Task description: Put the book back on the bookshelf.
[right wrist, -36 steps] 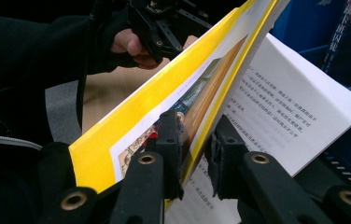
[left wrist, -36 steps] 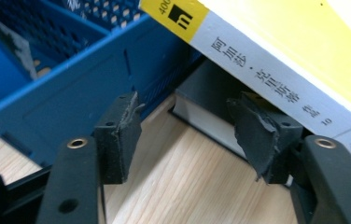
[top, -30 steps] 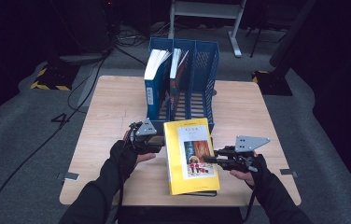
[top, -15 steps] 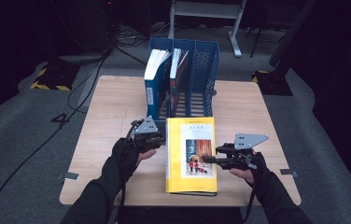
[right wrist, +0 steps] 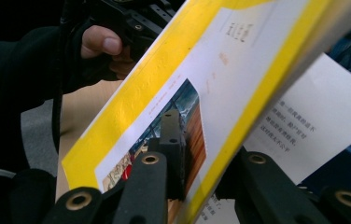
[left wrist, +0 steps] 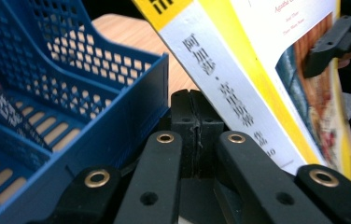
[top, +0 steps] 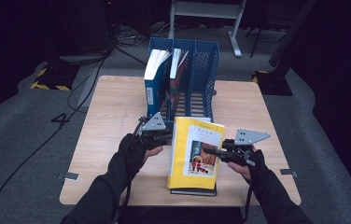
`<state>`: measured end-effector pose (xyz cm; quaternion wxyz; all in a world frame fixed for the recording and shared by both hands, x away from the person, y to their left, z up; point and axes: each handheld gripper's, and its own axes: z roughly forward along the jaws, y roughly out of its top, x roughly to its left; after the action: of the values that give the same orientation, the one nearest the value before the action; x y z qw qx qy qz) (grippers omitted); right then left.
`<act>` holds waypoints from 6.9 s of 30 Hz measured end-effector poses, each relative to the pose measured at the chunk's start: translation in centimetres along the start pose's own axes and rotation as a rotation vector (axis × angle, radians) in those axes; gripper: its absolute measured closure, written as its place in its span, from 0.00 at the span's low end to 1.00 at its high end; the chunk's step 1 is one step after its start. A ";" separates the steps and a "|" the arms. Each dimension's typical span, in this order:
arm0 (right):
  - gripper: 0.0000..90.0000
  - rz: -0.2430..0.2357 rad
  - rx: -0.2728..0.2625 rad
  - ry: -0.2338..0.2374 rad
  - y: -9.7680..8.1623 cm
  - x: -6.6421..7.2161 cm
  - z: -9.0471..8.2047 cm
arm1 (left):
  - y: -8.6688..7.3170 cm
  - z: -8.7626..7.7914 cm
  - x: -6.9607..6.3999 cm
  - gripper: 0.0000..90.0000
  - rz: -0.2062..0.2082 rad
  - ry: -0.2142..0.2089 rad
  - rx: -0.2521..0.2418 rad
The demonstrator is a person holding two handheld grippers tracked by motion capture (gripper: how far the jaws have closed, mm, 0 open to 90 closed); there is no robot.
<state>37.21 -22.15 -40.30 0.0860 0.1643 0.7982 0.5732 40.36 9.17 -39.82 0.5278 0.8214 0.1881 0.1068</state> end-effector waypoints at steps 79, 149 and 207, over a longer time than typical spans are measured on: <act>0.72 -0.178 0.059 -0.241 -3.3 3.6 -5.5 | 0.0 0.3 -7.9 0.57 0.082 -0.093 0.002; 0.34 0.040 0.244 -0.397 -8.2 -0.5 -6.6 | 10.9 -3.7 -1.6 0.83 -0.049 0.385 -0.182; 0.27 0.033 0.280 -0.356 -8.7 -0.1 -5.8 | 12.8 5.4 5.7 0.84 -0.329 0.743 -0.114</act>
<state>34.00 -29.84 -46.65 0.1925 0.2862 0.8394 0.4201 50.05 2.28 -30.60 0.4786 0.6553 0.4884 0.3208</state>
